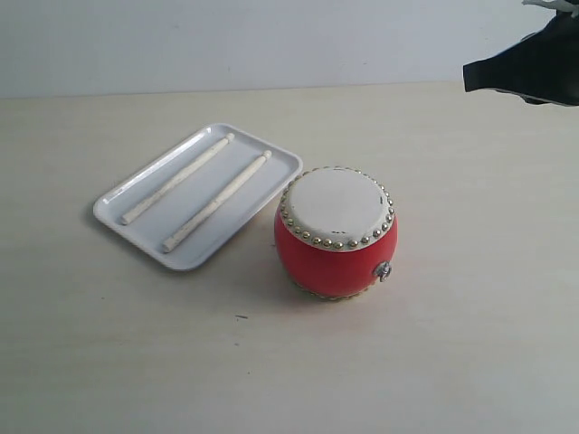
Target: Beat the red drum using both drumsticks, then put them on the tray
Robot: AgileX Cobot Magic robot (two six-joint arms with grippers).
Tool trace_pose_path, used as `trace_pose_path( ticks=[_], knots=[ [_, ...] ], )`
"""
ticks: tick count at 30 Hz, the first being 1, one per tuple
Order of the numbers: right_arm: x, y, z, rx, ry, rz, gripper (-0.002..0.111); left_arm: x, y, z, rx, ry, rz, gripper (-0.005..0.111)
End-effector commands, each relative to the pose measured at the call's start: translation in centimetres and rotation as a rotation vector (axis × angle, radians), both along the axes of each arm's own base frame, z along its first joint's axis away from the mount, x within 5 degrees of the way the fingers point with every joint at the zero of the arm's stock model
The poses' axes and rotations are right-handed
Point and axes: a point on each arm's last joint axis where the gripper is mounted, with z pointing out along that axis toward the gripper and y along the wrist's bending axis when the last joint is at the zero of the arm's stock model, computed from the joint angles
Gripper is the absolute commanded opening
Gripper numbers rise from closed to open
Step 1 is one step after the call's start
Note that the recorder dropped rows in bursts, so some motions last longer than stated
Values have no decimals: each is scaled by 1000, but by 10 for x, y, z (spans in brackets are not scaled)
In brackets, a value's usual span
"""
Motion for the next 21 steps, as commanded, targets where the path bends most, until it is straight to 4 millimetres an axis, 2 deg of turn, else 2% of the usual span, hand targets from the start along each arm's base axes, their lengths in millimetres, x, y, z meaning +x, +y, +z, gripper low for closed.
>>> trace_pose_path(
  ticks=[1, 5, 7, 8, 9, 10, 11, 12, 13, 16, 19, 21],
  knots=[
    [2, 0, 3, 6, -23, -4, 0, 0, 0, -1, -9, -4, -1, 0],
    [0, -1, 7, 9, -35, -4, 0, 0, 0, -1, -9, -4, -1, 0],
    [-12, -4, 26, -2, -106, 11, 0, 0, 0, -1, -9, -4, -1, 0],
    [-25, -9, 45, -27, -197, 25, 0, 0, 0, -1, -9, -4, -1, 0],
    [-33, -12, 55, -41, -243, 27, 0, 0, 0, -1, -9, -4, -1, 0],
    [-53, -19, 72, -23, -319, 14, 0, 0, 0, -1, -9, -4, -1, 0],
    [-65, -24, 79, -12, -358, -2, 0, 0, 0, -1, -9, -4, -1, 0],
    [-91, -34, 88, -2, -432, -33, 0, 0, 0, -1, -9, -4, -1, 0],
    [-104, -40, 89, 1, -461, -52, 0, 0, 0, -1, -9, -4, -1, 0],
    [-160, -60, 65, 10, -549, -166, 0, 0, 0, -1, -9, -4, -1, 0],
    [-191, -68, 23, -7, -578, -239, 0, 0, 0, -1, -9, -4, -1, 0],
    [-202, -70, 1, -41, -599, -260, 0, 0, 0, -1, -9, -4, -1, 0]
  ],
)
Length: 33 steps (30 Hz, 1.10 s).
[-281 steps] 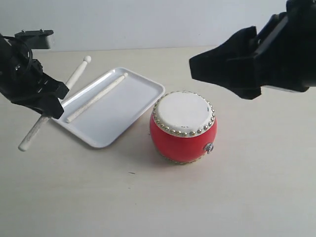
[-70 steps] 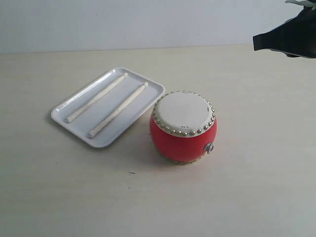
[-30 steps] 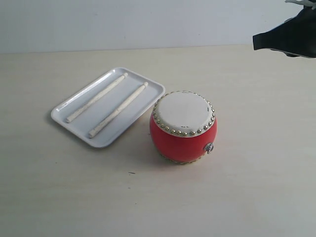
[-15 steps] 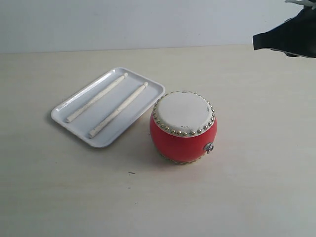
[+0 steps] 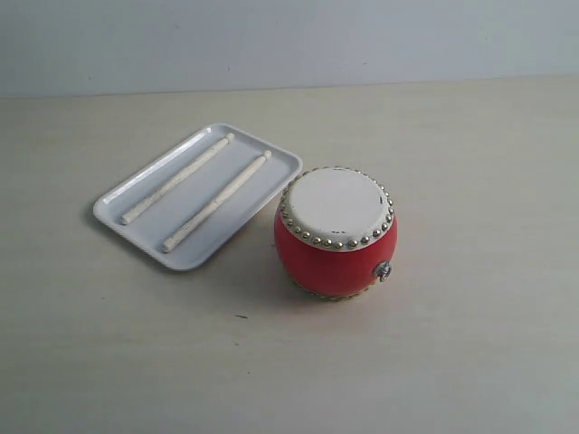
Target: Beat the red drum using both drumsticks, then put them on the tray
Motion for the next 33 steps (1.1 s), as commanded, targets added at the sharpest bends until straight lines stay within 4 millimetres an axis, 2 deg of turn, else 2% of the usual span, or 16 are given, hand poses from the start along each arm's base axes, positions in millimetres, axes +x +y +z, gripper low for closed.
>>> trace_pose_path(
  ticks=[1, 9, 21, 33],
  knots=[
    [-20, -5, -43, -45, -26, -66, 0, 0, 0, 0, -9, -10, -1, 0],
    [-31, -5, -78, -20, -27, -90, 0, 0, 0, 0, -9, -10, -1, 0],
    [-29, -5, -127, 46, 89, -98, 0, 0, 0, 0, -9, -10, -1, 0],
    [-30, -5, -127, 46, 83, -98, 0, 0, 0, 0, -9, -10, -1, 0]
  ],
)
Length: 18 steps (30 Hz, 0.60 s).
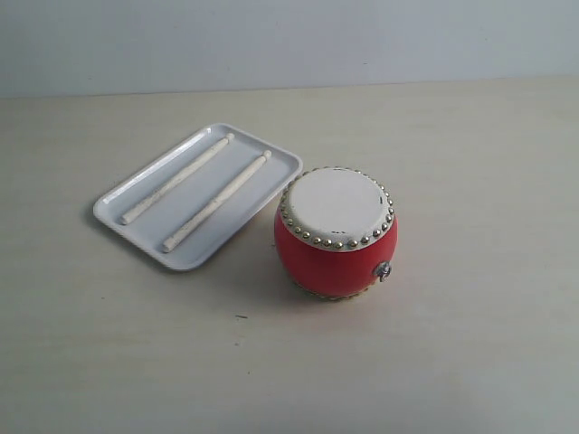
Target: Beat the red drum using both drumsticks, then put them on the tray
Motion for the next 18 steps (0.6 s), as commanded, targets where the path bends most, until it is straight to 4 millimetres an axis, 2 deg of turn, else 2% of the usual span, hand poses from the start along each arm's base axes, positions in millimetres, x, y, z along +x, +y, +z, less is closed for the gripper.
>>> trace_pose_path(
  ticks=[1, 18],
  knots=[
    [0, 0, 0, 3, -21, -5, 0, 0, 0, 0, -9, -10, -1, 0],
    [0, 0, 0, 3, -21, -5, 0, 0, 0, 0, -9, -10, -1, 0]
  ],
)
